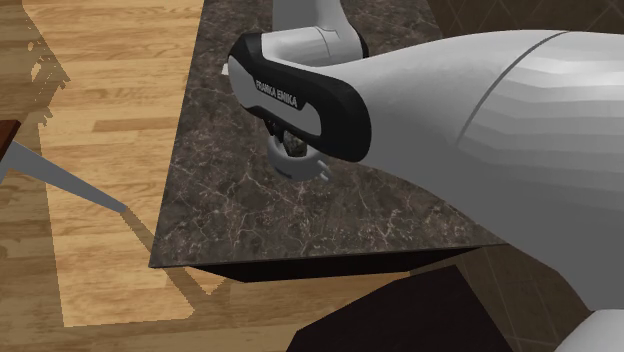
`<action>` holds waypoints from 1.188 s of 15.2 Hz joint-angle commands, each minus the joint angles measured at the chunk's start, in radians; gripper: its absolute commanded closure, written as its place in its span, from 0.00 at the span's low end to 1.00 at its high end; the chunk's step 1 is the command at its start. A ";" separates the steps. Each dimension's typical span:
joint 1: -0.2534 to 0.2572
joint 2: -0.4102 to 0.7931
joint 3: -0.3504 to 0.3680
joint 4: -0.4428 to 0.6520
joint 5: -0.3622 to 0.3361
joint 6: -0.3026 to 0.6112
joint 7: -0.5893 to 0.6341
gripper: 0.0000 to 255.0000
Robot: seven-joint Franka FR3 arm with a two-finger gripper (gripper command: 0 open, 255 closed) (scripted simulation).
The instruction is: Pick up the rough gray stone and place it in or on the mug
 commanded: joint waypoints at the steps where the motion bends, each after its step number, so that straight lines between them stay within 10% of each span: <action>1: -0.001 -0.003 -0.001 0.004 0.000 -0.011 0.000 1.00; 18: -0.003 -0.054 0.001 0.158 -0.002 -0.215 0.019 1.00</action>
